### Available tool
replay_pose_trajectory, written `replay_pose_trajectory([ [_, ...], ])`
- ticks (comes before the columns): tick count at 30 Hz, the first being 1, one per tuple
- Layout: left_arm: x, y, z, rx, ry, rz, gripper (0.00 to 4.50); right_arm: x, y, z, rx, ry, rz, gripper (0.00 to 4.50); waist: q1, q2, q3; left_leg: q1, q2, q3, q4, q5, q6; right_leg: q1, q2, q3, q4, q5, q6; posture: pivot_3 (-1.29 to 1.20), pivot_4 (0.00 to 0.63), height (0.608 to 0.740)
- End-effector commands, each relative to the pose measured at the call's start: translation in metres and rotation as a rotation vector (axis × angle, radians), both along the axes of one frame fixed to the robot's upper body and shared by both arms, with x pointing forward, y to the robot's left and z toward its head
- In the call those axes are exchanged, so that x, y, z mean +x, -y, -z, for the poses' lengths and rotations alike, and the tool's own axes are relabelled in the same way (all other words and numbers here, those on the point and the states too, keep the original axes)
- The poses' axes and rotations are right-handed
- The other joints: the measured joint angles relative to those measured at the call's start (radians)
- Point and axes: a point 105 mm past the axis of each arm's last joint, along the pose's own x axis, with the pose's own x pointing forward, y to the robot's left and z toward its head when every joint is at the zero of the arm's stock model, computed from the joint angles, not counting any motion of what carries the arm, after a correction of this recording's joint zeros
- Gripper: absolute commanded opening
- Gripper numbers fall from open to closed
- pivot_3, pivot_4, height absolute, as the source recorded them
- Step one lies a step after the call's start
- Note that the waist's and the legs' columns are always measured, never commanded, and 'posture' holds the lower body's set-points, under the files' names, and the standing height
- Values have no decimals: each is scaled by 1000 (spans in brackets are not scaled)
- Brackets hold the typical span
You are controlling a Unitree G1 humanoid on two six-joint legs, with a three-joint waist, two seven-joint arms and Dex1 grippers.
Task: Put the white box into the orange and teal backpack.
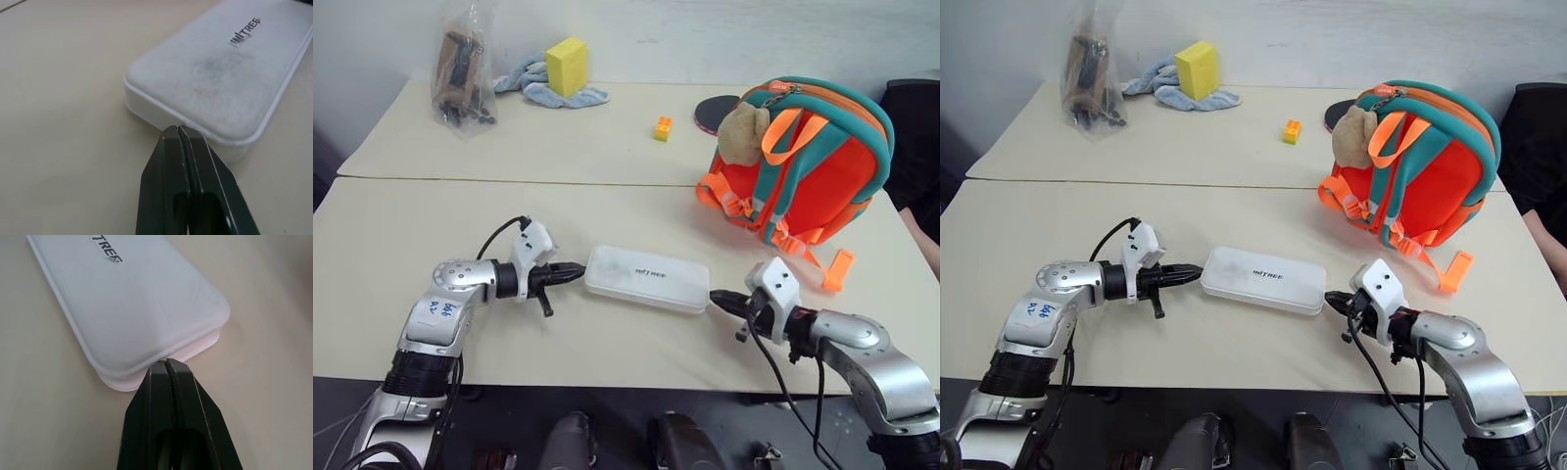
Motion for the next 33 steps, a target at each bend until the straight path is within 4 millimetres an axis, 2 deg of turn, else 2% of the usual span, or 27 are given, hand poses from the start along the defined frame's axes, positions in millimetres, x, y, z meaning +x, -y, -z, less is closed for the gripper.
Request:
replay_pose_trajectory([
  [1,10,-21,-1,-47,-96,-79,398,6,13,-7,-46,49,26,0,0,0,0,0,0,0,0,0,0,0,0,0,0,0,0,0,150,740],
  [2,13,-24,-1,-78,-146,-97,572,8,15,-7,-60,51,32,0,0,0,0,0,0,0,0,0,0,0,0,0,0,0,0,0,150,740],
  [5,17,-24,-7,-188,-292,-95,1474,11,19,-6,-86,57,23,0,2,0,0,0,0,0,1,0,0,0,0,0,1,0,0,0,150,740],
  [8,27,-21,-32,-339,-386,-80,2393,14,18,-8,-86,64,0,0,2,0,0,0,0,0,1,0,0,0,0,0,1,0,0,0,150,740],
  [12,9,-15,-39,-384,-635,32,3556,16,15,-6,-117,69,-38,0,-4,0,0,-1,0,0,2,0,0,-1,0,-1,2,0,0,0,150,740],
  [15,4,-16,-32,-342,-741,44,4445,17,11,-5,-125,72,-61,0,-9,0,0,0,0,0,0,0,-1,-1,1,0,3,0,0,0,150,740],
  [19,10,-12,-16,-274,-827,11,4478,19,5,-5,-130,83,-79,0,-3,0,0,0,0,-1,3,0,-1,-2,1,0,3,-1,-1,0,150,740],
  [26,24,5,5,-225,-876,-5,4478,16,-2,-1,-140,80,-115,0,8,0,0,0,-1,-1,6,-1,0,0,-1,0,3,-1,-1,0,150,740],
  [33,26,40,8,-224,-921,94,4478,20,-4,-3,-153,98,-123,0,12,0,0,0,-1,-2,9,-1,1,1,-1,0,6,-1,-1,0,150,740],
])
